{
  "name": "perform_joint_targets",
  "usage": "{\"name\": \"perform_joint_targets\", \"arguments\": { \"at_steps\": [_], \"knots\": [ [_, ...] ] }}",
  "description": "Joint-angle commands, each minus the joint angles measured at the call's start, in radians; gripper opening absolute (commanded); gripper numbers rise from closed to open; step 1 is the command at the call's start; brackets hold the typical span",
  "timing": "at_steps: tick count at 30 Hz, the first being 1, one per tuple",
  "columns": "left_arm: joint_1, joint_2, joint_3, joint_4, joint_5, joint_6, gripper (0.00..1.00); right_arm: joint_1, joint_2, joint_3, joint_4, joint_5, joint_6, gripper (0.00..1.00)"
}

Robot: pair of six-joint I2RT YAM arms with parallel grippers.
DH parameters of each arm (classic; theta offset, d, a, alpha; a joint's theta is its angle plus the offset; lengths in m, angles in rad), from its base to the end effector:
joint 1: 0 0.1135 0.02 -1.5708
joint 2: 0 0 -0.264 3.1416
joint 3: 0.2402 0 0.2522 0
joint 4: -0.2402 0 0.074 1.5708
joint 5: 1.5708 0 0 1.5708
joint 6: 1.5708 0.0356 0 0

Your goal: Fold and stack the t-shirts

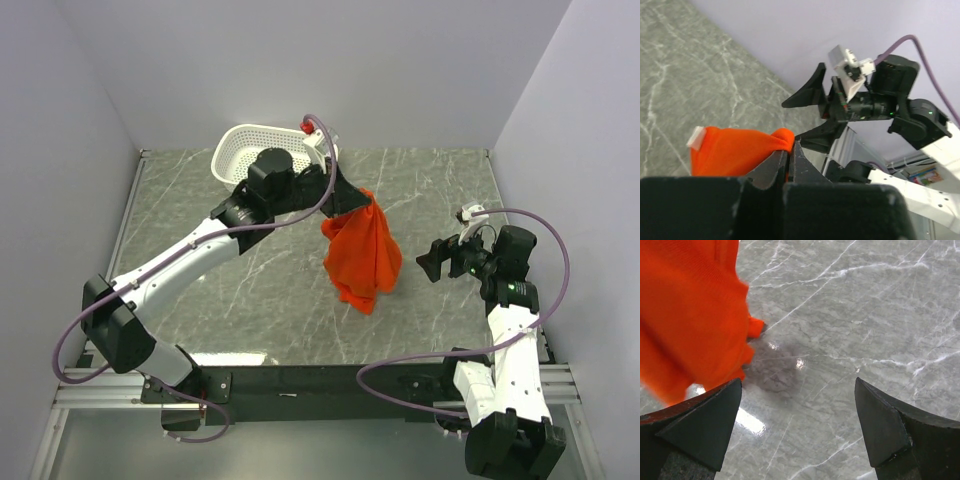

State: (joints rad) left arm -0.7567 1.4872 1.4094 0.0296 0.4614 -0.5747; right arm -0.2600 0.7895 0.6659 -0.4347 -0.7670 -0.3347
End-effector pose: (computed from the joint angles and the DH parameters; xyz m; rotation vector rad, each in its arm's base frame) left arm 0.2455 -0.2536 0.4123 0.5528 1.7185 -1.3622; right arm 0.1698 -0.0196 0.2775 -0.5060 1.9221 0.4332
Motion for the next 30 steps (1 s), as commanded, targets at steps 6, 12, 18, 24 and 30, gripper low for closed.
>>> {"name": "perform_joint_targets", "arguments": {
  "at_steps": [6, 12, 18, 24, 30],
  "knots": [
    [-0.004, 0.024, -0.003, -0.007, -0.102, 0.094, 0.00, -0.008, 0.005, 0.014, 0.021, 0.002, -0.012, 1.00],
    [-0.004, 0.054, 0.011, -0.080, -0.141, 0.153, 0.25, -0.008, 0.008, 0.014, 0.021, 0.002, -0.012, 1.00],
    [0.000, 0.018, -0.021, -0.126, -0.417, 0.235, 0.89, -0.010, 0.014, 0.014, 0.017, 0.000, -0.015, 1.00],
    [0.072, 0.088, 0.017, -0.187, -0.449, 0.297, 0.96, -0.010, 0.019, 0.015, 0.017, 0.000, -0.017, 1.00],
    [0.154, 0.266, 0.152, -0.338, -0.566, 0.439, 0.89, -0.010, 0.017, 0.012, 0.017, 0.003, -0.017, 1.00]
  ]
}}
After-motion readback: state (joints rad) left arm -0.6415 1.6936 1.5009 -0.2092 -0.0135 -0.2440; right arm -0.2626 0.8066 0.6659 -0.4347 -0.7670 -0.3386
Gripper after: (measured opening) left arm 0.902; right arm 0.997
